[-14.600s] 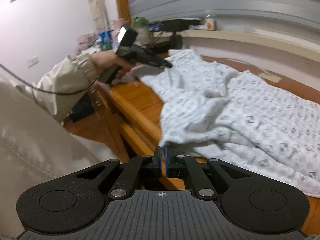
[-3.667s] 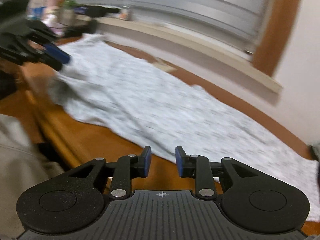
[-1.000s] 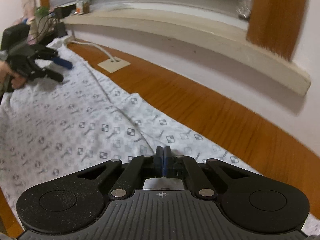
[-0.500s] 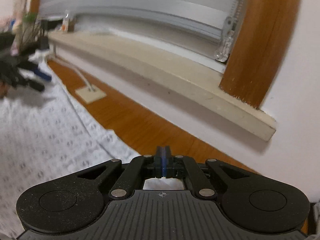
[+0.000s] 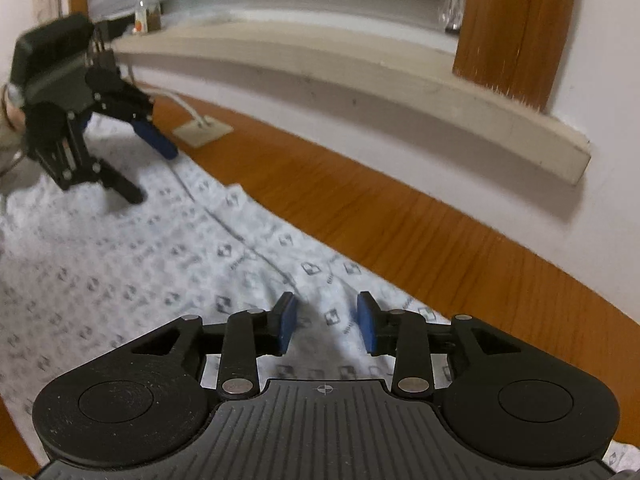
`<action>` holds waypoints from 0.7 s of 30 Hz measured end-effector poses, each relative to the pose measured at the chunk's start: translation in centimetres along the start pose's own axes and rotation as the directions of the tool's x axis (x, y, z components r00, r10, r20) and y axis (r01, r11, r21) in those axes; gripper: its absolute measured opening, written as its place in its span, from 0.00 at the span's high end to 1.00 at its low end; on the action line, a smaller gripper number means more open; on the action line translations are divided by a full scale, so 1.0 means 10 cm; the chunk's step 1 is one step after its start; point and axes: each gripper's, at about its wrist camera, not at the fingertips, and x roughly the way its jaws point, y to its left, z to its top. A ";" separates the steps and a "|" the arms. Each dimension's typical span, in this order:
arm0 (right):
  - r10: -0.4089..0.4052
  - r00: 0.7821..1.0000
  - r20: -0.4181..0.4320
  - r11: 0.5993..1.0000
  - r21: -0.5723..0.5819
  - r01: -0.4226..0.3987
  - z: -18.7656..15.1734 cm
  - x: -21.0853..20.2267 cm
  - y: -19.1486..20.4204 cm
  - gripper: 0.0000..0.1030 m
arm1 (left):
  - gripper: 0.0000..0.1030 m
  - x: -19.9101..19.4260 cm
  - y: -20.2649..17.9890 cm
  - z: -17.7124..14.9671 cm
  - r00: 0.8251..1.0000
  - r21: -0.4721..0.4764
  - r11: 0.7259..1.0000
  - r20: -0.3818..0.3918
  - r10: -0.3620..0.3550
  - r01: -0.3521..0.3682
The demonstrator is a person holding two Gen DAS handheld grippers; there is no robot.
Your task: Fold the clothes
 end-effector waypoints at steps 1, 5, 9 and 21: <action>0.010 1.000 0.006 1.000 0.008 -0.010 -0.01 0.01 -0.02 0.66 | 0.54 0.03 0.01 0.02 1.000 -0.002 1.000 -0.001 -0.011 0.011; 0.055 0.998 0.032 0.998 0.007 -0.055 -0.06 0.00 -0.05 0.97 | 0.81 0.03 0.00 -0.01 1.000 0.008 1.000 0.014 -0.025 0.024; 0.050 0.996 0.076 0.998 -0.032 -0.048 -0.13 -0.13 0.00 0.99 | 0.98 -0.05 -0.05 -0.05 0.999 0.015 0.999 0.040 -0.029 0.028; -0.158 0.957 0.244 0.983 -0.057 0.177 0.03 -0.29 0.05 0.99 | 0.98 -0.45 -0.03 0.08 0.946 -0.061 0.983 0.267 0.181 -0.171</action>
